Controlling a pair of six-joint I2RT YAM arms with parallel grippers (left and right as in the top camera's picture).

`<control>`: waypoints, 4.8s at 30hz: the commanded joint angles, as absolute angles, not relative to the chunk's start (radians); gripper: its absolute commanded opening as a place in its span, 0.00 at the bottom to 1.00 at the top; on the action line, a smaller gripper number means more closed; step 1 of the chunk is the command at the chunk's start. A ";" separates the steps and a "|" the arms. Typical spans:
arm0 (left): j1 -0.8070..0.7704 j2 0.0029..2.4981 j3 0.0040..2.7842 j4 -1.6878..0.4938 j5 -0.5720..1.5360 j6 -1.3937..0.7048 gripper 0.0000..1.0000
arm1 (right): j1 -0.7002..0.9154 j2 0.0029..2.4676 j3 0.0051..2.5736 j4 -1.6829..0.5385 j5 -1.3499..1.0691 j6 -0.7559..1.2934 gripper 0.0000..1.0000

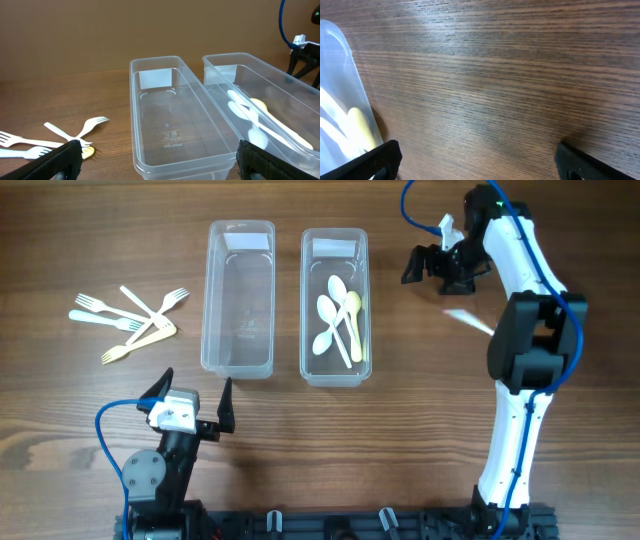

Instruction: Pack container

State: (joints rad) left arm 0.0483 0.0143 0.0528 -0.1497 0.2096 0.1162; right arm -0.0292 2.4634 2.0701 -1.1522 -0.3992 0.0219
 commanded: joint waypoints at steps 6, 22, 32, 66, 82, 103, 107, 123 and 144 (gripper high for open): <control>0.054 0.007 0.046 -0.147 0.212 0.131 1.00 | -0.058 2.228 2.061 -1.176 -0.200 0.055 1.00; 0.054 0.007 0.046 -0.147 0.212 0.131 1.00 | -0.667 1.924 1.856 -1.375 0.202 0.386 1.00; 0.054 0.007 0.046 -0.147 0.212 0.131 1.00 | -0.845 1.924 1.325 -0.955 0.088 0.675 1.00; 0.054 0.007 0.046 -0.147 0.212 0.131 1.00 | -0.971 1.924 1.176 -0.656 -0.086 0.986 0.04; 0.054 0.007 0.046 -0.147 0.212 0.131 1.00 | -0.045 1.481 1.232 -0.346 -0.336 0.496 0.04; 0.054 0.007 0.046 -0.147 0.212 0.131 1.00 | 0.437 1.647 1.230 -0.336 -0.263 0.318 0.04; 0.054 0.007 0.046 -0.147 0.212 0.131 1.00 | 0.459 1.686 1.230 -0.324 -0.263 0.344 0.38; 0.054 0.007 0.046 -0.147 0.212 0.131 1.00 | 0.167 1.155 1.232 -0.469 0.263 0.340 1.00; 0.054 0.007 0.046 -0.147 0.212 0.131 1.00 | 0.163 1.410 1.232 -0.471 0.262 0.341 1.00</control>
State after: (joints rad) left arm 0.0483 0.0139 0.0525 -0.1493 0.2096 0.1162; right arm 0.1665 1.3655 1.2266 -0.4713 0.2409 0.3389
